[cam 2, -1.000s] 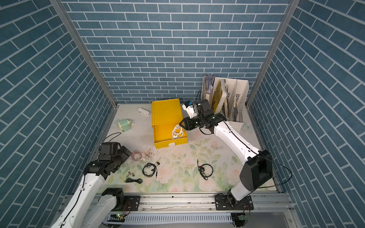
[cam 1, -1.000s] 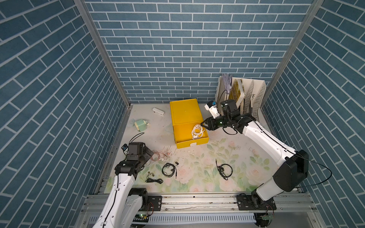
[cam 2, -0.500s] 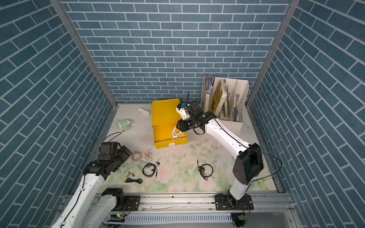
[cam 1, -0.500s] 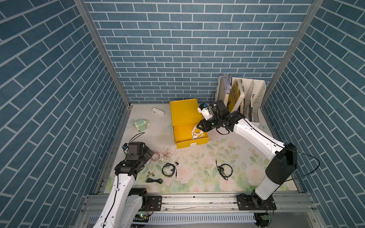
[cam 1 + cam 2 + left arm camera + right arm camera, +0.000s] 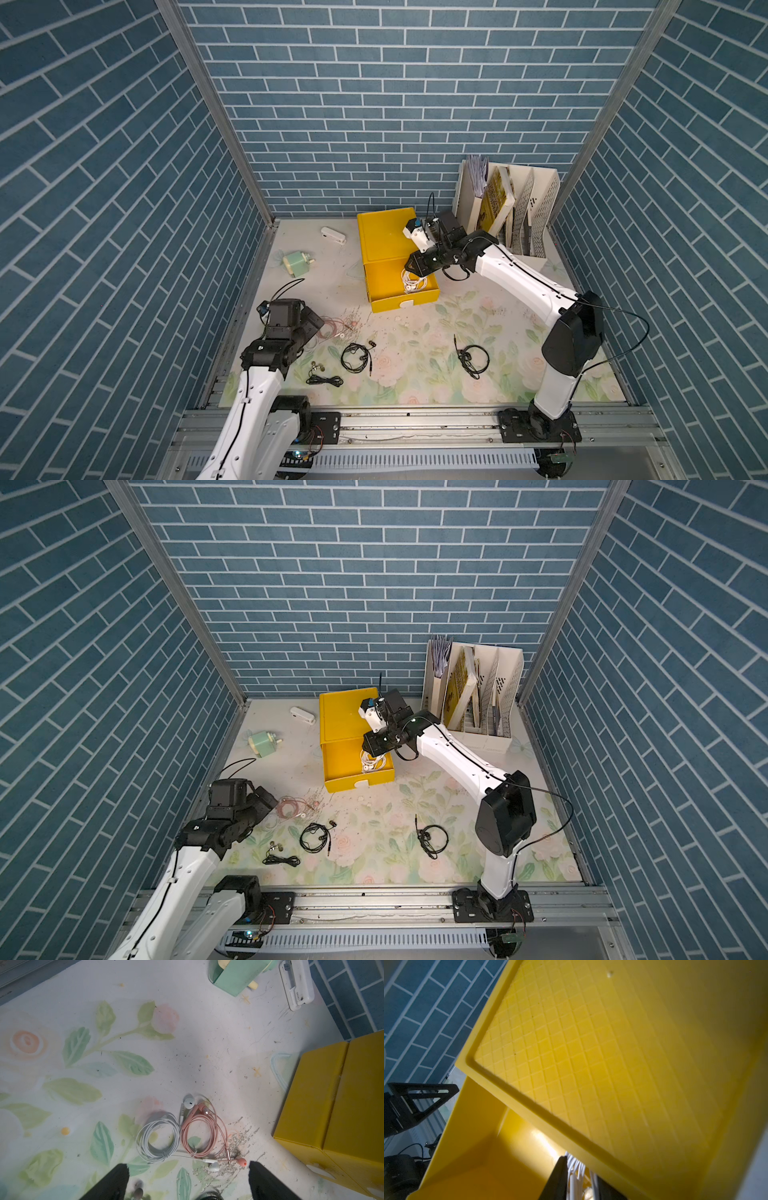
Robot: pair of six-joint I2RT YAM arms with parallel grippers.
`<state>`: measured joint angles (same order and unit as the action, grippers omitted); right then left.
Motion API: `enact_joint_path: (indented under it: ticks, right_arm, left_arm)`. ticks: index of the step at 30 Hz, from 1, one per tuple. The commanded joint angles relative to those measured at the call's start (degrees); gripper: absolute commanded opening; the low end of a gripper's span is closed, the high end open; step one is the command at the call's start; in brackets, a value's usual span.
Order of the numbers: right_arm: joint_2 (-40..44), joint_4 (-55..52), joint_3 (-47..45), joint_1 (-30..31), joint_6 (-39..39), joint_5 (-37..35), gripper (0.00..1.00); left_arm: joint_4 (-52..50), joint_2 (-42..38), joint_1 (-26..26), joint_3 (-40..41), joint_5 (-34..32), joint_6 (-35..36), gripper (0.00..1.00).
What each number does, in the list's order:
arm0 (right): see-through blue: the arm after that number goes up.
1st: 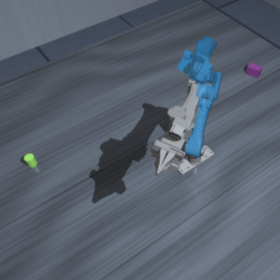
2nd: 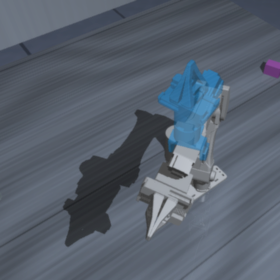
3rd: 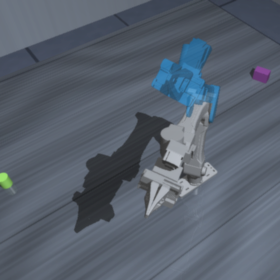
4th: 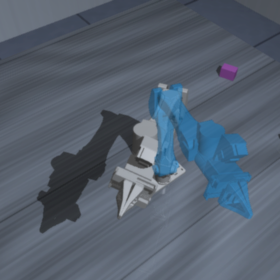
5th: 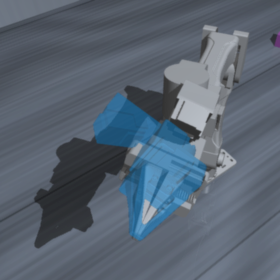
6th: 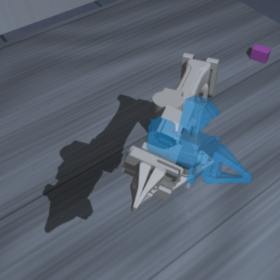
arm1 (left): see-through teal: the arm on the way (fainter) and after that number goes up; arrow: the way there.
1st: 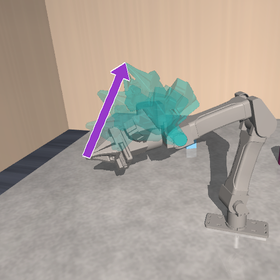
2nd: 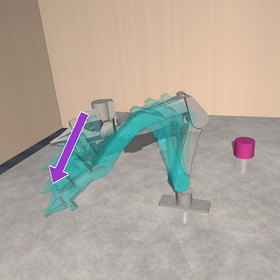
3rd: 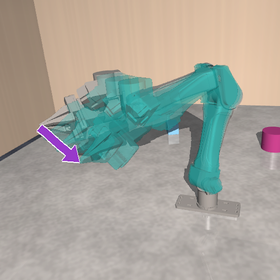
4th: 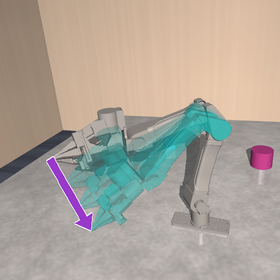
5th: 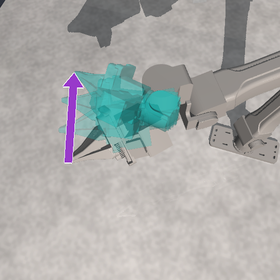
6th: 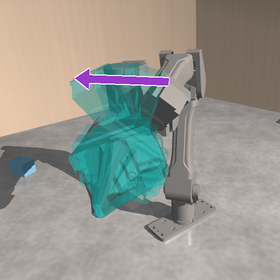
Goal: Place the wired earphones into the drawer by color
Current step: Place the wired earphones in the drawer.
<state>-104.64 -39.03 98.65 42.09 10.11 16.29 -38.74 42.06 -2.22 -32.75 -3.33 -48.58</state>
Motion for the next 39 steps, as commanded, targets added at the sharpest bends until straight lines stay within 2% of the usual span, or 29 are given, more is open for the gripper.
enact_joint_path:
  ticks: [1, 4, 7, 9, 12, 16, 23, 29, 39]
  right_arm:
    - [-0.8, 0.0, 2.2, 0.8, 0.0, 2.0, 0.14]
    - [-0.2, 0.9, 2.4, 0.8, 0.2, 3.2, 0.08]
    - [-0.1, 0.9, 2.2, 0.8, 0.0, 3.8, 0.11]
    - [-0.4, 0.4, 2.0, 0.8, -0.4, 3.7, 0.20]
    - [-0.3, 0.3, 1.2, 0.6, -0.7, 2.6, 0.43]
    - [0.9, 0.4, 1.3, -0.1, -0.8, 1.6, 0.51]
    - [3.7, -0.4, 4.4, -1.5, -1.6, 1.8, 0.59]
    - [8.4, 1.9, 2.3, -4.0, -0.7, 3.5, 0.77]
    - [12.0, 6.0, -2.5, -5.0, 1.3, 6.2, 0.80]
  left_arm:
    - [-0.4, -0.8, 0.4, -0.1, 0.0, 0.8, 0.95]
    - [-0.4, -1.0, 0.4, -0.1, -0.1, 0.9, 0.95]
    - [-0.3, -0.9, 0.4, 0.0, 0.0, 0.9, 0.95]
    - [-0.2, -0.8, 0.4, -0.1, 0.1, 0.9, 0.95]
    - [-0.2, -0.9, 0.4, 0.0, 0.3, 1.1, 0.95]
    - [-0.4, -0.9, 0.4, 0.0, 0.5, 1.2, 0.96]
    - [-1.3, -1.3, 0.4, -0.3, -0.5, 0.7, 1.00]
    - [-1.8, -2.0, 0.4, 0.3, -0.4, -1.2, 1.00]
    - [-2.9, -1.0, 0.4, 1.0, -2.8, -4.1, 1.00]
